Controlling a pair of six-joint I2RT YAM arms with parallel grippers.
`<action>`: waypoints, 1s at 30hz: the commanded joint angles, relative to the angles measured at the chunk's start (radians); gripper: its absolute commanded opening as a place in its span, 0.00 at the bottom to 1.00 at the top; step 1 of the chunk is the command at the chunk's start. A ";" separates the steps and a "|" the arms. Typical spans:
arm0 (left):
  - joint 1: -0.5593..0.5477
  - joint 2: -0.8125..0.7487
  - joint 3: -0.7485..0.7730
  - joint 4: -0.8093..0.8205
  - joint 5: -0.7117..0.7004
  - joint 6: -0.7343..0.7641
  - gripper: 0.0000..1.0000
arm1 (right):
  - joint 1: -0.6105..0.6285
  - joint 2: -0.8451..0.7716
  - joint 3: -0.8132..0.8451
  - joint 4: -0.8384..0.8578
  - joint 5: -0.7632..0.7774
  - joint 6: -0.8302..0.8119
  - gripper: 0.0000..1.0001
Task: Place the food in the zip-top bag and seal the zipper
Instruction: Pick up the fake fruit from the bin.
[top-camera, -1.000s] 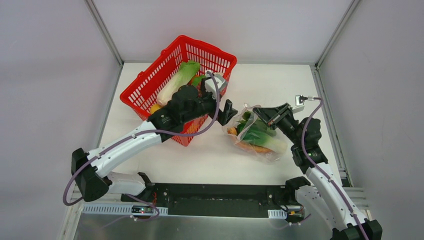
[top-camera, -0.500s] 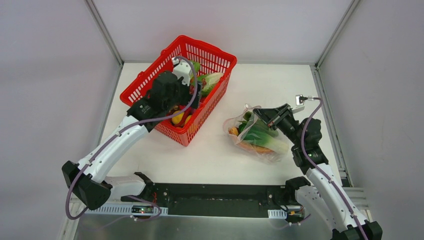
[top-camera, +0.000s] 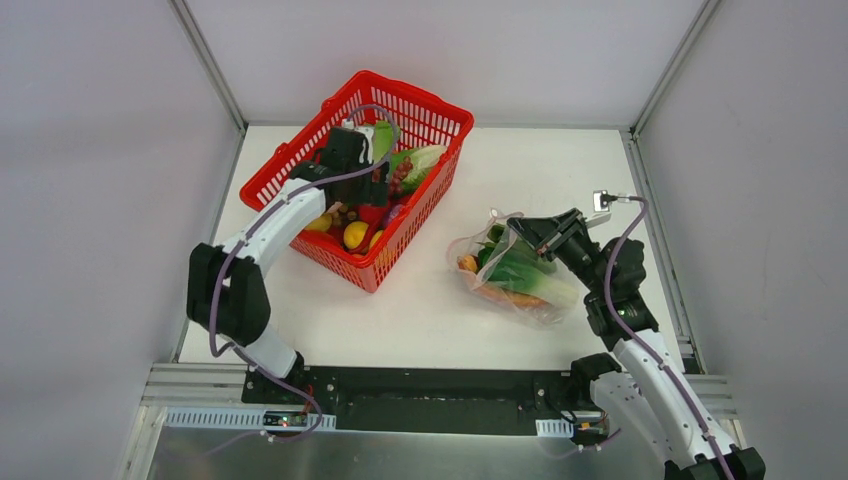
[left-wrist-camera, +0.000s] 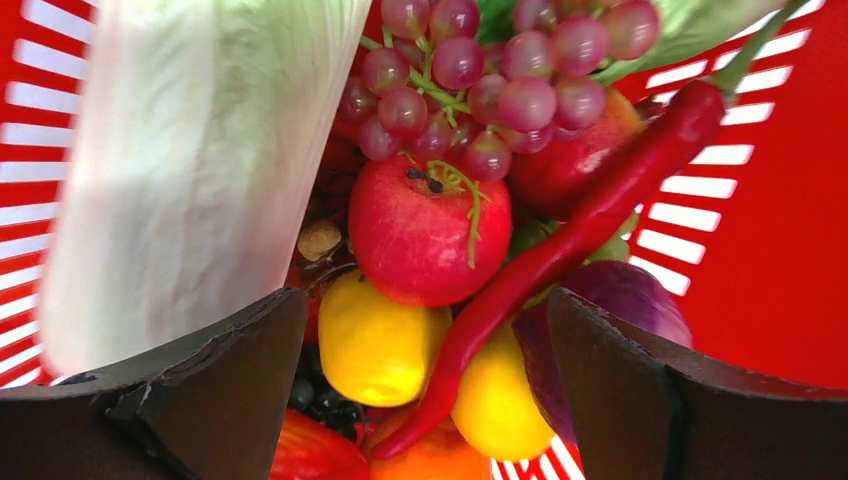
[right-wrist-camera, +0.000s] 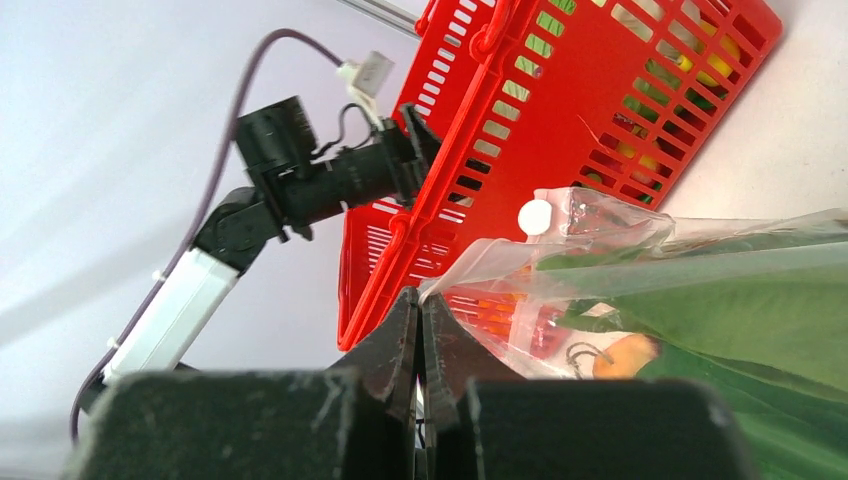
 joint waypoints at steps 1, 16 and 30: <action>0.016 0.050 -0.017 0.077 0.010 -0.038 0.92 | -0.004 -0.036 0.028 0.035 0.001 -0.013 0.00; 0.029 0.139 -0.132 0.212 0.062 -0.119 0.43 | -0.004 -0.060 0.011 0.025 0.009 -0.009 0.00; 0.029 -0.177 -0.271 0.264 0.157 -0.102 0.15 | -0.004 -0.039 0.018 0.023 0.013 -0.012 0.00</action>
